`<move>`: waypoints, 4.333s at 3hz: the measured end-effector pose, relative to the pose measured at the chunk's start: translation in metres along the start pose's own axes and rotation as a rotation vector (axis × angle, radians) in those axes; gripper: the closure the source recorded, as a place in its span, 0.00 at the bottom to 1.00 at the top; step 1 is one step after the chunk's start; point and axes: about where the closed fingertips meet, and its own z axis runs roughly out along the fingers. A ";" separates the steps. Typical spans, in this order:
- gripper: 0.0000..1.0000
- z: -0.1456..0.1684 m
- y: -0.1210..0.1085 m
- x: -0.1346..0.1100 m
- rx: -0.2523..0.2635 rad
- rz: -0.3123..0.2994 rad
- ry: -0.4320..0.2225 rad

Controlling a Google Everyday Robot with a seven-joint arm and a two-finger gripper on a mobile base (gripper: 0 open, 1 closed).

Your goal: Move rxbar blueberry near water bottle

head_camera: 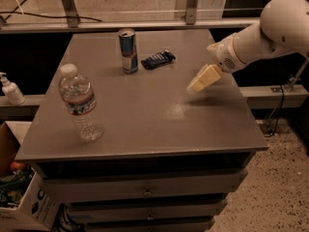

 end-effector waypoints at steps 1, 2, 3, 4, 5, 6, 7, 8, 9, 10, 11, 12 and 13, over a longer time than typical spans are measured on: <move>0.00 0.005 -0.011 -0.012 0.000 0.043 -0.087; 0.00 0.014 -0.030 -0.023 0.013 0.092 -0.165; 0.00 0.026 -0.047 -0.029 0.040 0.136 -0.200; 0.00 0.040 -0.065 -0.029 0.059 0.179 -0.235; 0.00 0.056 -0.080 -0.029 0.064 0.229 -0.280; 0.00 0.072 -0.086 -0.036 0.053 0.248 -0.309; 0.00 0.086 -0.086 -0.044 0.033 0.255 -0.329; 0.00 0.098 -0.079 -0.052 0.006 0.249 -0.338; 0.00 0.111 -0.070 -0.055 -0.021 0.246 -0.339; 0.16 0.117 -0.064 -0.060 -0.039 0.224 -0.345; 0.40 0.120 -0.060 -0.063 -0.049 0.210 -0.351; 0.64 0.118 -0.059 -0.064 -0.050 0.204 -0.360; 0.87 0.105 -0.061 -0.060 -0.036 0.201 -0.377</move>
Offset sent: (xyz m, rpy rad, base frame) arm 0.0641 0.0083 0.0236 0.2821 -0.0632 -0.0841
